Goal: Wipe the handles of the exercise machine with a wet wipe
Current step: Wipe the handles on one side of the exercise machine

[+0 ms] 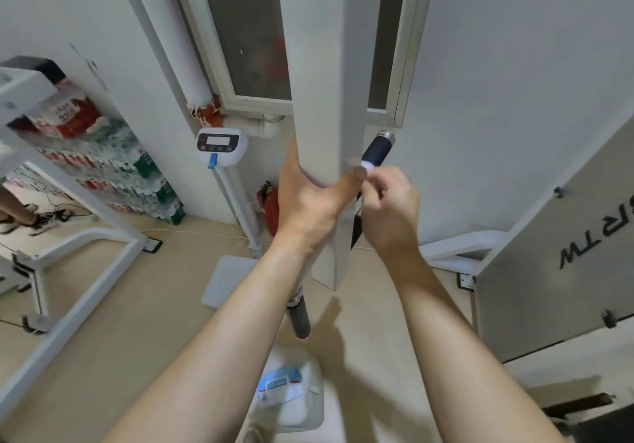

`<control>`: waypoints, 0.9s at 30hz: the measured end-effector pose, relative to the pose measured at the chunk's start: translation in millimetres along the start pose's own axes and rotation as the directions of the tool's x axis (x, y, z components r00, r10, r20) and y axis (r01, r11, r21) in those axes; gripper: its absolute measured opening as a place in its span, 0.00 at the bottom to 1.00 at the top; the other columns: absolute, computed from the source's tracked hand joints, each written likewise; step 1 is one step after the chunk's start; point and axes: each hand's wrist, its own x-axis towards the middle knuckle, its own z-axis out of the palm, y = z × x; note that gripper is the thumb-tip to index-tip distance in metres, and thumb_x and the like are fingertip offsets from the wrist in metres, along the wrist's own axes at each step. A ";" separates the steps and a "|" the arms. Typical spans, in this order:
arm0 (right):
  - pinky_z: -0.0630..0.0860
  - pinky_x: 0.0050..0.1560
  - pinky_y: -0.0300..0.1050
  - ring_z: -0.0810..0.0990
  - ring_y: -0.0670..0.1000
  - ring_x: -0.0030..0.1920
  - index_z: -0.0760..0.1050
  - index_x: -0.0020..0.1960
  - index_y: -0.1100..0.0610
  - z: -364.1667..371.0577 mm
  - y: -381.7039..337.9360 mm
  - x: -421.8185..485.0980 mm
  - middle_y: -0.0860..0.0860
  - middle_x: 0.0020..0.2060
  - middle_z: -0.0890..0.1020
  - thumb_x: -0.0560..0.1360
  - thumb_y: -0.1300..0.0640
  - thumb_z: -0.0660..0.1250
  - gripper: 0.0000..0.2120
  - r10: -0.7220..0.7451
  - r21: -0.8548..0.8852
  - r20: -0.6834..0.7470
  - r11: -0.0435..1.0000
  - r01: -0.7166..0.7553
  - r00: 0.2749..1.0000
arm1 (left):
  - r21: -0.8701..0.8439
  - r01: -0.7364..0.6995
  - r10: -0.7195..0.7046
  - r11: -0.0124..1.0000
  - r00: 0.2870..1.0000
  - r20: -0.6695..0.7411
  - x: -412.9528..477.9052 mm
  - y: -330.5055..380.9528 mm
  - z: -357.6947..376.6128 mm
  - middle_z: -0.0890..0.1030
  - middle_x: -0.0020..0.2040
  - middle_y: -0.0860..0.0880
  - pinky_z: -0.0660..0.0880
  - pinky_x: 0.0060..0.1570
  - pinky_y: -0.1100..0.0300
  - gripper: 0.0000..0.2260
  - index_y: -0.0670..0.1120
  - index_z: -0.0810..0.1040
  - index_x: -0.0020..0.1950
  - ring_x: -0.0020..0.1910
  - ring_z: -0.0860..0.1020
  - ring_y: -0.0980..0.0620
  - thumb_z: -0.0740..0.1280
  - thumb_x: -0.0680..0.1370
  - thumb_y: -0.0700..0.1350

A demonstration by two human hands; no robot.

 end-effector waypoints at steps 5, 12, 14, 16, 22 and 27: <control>0.71 0.47 0.29 0.78 0.35 0.42 0.83 0.44 0.53 -2.4 3.1 9.6 0.44 0.42 0.79 0.75 0.67 0.66 0.12 -0.045 0.024 0.084 0.999 0.043 0.995 | 0.061 -0.014 0.014 0.998 1.000 -0.004 3.9 2.3 -5.0 0.85 0.48 0.50 0.81 0.49 0.54 0.24 0.45 0.78 0.57 0.49 0.84 0.51 0.77 0.64 0.50; 0.77 0.53 0.44 0.80 0.48 0.47 0.84 0.49 0.53 -0.7 14.1 85.8 0.50 0.48 0.83 0.75 0.58 0.66 0.08 0.104 -0.049 -0.183 0.992 -0.115 0.978 | 0.049 -0.007 0.008 0.999 1.000 -0.007 3.0 2.6 -5.4 0.85 0.54 0.48 0.81 0.54 0.52 0.26 0.46 0.78 0.61 0.55 0.84 0.48 0.77 0.65 0.50; 0.77 0.49 0.45 0.81 0.50 0.45 0.83 0.47 0.53 0.8 11.6 80.0 0.50 0.44 0.84 0.75 0.56 0.66 0.06 0.114 -0.037 -0.174 0.992 -0.122 0.978 | 0.048 -0.013 0.014 0.999 1.000 -0.008 2.1 3.1 -4.4 0.85 0.51 0.48 0.82 0.52 0.49 0.25 0.43 0.78 0.60 0.52 0.84 0.49 0.77 0.65 0.50; 0.75 0.46 0.42 0.80 0.51 0.43 0.82 0.46 0.51 1.5 7.5 65.0 0.50 0.42 0.83 0.76 0.56 0.66 0.06 0.083 -0.082 -0.056 0.993 -0.088 0.995 | 0.034 -0.015 0.015 0.999 1.000 0.005 0.3 3.4 -2.3 0.85 0.45 0.55 0.80 0.46 0.60 0.22 0.44 0.79 0.56 0.46 0.84 0.56 0.76 0.65 0.49; 0.66 0.30 0.29 0.73 0.38 0.28 0.77 0.35 0.51 -35.7 -21.1 33.3 0.38 0.23 0.77 0.76 0.64 0.66 0.13 0.024 -0.177 0.477 0.982 0.069 0.879 | 0.014 0.013 -0.013 1.000 1.000 0.010 -3.1 5.3 -0.4 0.85 0.50 0.45 0.78 0.47 0.62 0.28 0.37 0.78 0.60 0.49 0.84 0.51 0.77 0.64 0.51; 0.66 0.33 0.30 0.76 0.39 0.34 0.78 0.37 0.49 -34.3 -12.8 61.2 0.43 0.31 0.80 0.75 0.60 0.68 0.10 -0.022 -0.235 0.268 0.968 0.088 0.963 | 0.024 0.000 -0.001 1.000 1.000 0.020 -7.0 5.6 4.4 0.84 0.47 0.52 0.77 0.45 0.67 0.24 0.43 0.78 0.57 0.46 0.83 0.60 0.77 0.64 0.48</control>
